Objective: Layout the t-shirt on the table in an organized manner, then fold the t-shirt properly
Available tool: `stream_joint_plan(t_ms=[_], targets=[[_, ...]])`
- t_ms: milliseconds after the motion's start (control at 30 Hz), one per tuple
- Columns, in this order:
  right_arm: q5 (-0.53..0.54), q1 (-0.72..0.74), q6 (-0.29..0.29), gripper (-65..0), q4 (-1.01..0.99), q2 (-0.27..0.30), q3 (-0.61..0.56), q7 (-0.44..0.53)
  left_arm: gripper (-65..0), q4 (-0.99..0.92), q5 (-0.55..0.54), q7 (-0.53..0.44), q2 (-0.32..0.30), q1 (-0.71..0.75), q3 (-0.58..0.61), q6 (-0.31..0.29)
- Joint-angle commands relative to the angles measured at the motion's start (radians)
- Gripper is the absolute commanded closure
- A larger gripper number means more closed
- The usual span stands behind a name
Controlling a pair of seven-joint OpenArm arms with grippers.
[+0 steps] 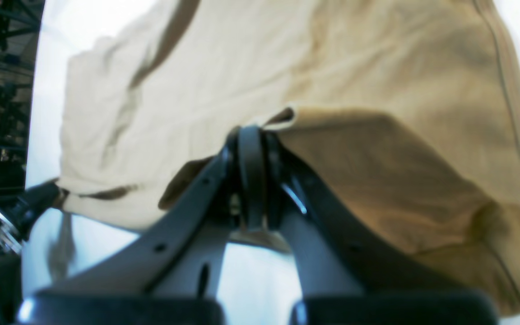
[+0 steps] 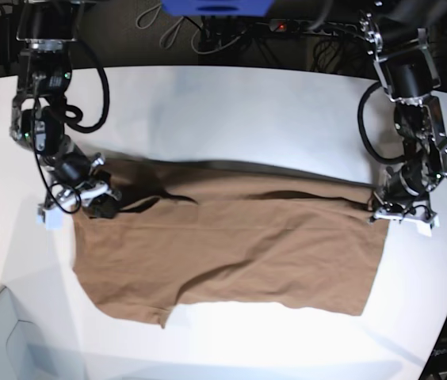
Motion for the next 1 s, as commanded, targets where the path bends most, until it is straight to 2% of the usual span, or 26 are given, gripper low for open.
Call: stream_joint_plan(t_ms=[0, 200, 267, 333, 433, 533, 633, 733, 800, 967], targets=[[0.012, 0.015, 0.009, 0.0, 0.016, 0.002, 0.001, 0.017, -0.5, 0.015, -0.006, -0.013, -0.014, -0.021, -0.005, -0.006], [0.012, 0.013, 0.009, 0.0, 0.016, 0.001, 0.001, 0.015, -0.7, 0.015, -0.006, -0.003, -0.018, -0.021, -0.005, -0.006], [0.012, 0.012, 0.009, 0.0, 0.004, 0.001, 0.001, 0.012, -3.5, 0.015, -0.006, -0.004, -0.018, -0.021, -0.005, -0.003], [0.012, 0.013, 0.009, 0.0, -0.017, 0.001, 0.001, 0.008, -9.7, 0.015, -0.006, -0.006, -0.018, -0.021, -0.005, -0.002], [0.012, 0.013, 0.009, -1.2, -0.050, 0.002, 0.001, 0.006, -23.9, 0.015, -0.006, -0.003, -0.018, -0.021, -0.005, -0.002], [0.014, 0.009, 0.009, -9.3, -0.048, 0.004, 0.001, 0.006, -41.2, 0.023, -0.012, -0.007, -0.019, -0.019, -0.005, -0.006], [0.018, 0.009, 0.009, -15.4, -0.046, 0.005, 0.003, 0.008, -52.4, 0.027, -0.015, -0.009, -0.019, -0.019, -0.006, -0.006], [0.018, 0.006, 0.006, -17.7, -0.026, 0.005, 0.012, 0.015, -58.9, 0.027, -0.015, -0.003, -0.019, -0.019, -0.006, -0.006], [0.018, 0.004, 0.005, -18.1, -0.010, 0.008, 0.012, 0.015, -61.1, 0.027, -0.015, -0.004, -0.019, -0.017, -0.006, -0.006], [0.018, -0.033, 0.008, -18.1, 0.020, 0.002, 0.044, 0.012, -61.5, 0.027, -0.015, -0.003, -0.019, -0.014, -0.006, -0.006]])
